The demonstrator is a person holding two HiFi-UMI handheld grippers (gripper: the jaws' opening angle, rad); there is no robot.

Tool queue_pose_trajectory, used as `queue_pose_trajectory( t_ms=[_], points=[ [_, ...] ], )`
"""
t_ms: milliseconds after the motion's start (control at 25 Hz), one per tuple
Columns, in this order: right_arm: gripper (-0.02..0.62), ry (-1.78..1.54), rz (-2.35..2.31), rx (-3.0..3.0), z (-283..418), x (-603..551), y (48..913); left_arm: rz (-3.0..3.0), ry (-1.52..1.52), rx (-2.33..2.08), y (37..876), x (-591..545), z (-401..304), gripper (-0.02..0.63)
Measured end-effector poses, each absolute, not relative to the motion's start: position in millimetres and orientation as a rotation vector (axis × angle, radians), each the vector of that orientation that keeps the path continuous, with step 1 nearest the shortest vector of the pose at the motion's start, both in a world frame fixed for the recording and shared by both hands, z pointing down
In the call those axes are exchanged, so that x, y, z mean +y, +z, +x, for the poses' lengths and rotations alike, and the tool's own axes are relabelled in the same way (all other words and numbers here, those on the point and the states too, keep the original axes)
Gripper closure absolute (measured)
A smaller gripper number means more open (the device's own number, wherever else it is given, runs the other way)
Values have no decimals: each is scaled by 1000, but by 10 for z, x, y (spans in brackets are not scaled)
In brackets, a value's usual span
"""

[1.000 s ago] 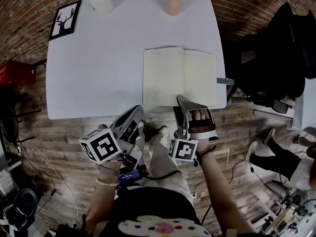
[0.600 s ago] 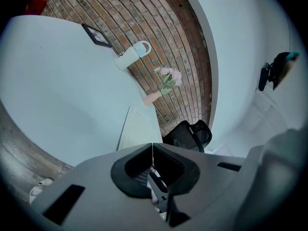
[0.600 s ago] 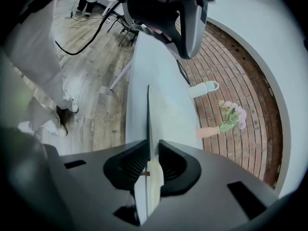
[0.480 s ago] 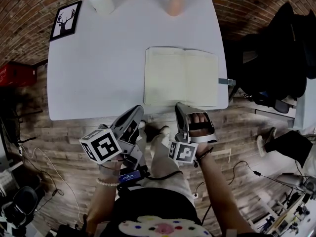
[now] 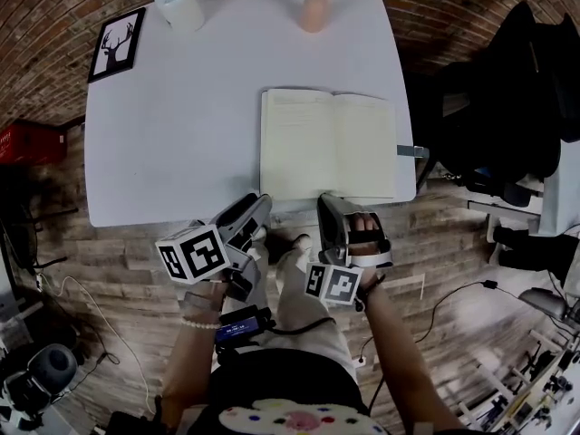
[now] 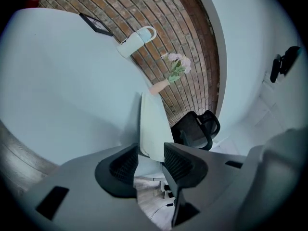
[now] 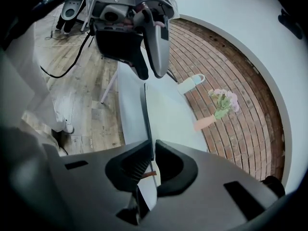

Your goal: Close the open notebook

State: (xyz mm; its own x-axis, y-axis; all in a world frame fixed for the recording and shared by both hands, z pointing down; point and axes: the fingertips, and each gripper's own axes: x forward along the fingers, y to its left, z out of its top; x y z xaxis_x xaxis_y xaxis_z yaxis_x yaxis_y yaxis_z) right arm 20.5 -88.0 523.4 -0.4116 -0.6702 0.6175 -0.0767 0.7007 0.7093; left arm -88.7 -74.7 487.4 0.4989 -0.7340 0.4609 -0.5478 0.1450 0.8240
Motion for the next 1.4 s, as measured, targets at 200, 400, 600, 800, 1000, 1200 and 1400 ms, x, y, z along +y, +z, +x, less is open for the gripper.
queue_pose_trajectory(
  t_ms=[200,400,600,800,1000,1200,1400],
  points=[
    [543,-723,593,-1918,206,-880,5221,1514,-173,-1165,4987,-868,-864,440],
    [543,-702,615,-1930,202,-877,5216,1537,-127,-1161,5054,-930,-823,496],
    [541,-661,634,-1948,190,-876,5227,1564,-149,-1147,4930,-951,-799,546],
    [467,-570,683,-1990,183,-858,5190,1603,-166,-1131,4754,-969,-745,560],
    [413,-510,717,-2033,174,-851,5104,1646,-168,-1117,4602,-997,-656,563],
    [411,-495,763,-2077,103,-877,4958,1676,-167,-1102,4494,-1021,-580,561],
    [411,-492,806,-2091,83,-953,4862,1714,-178,-1074,4368,-1046,-478,560]
  ],
)
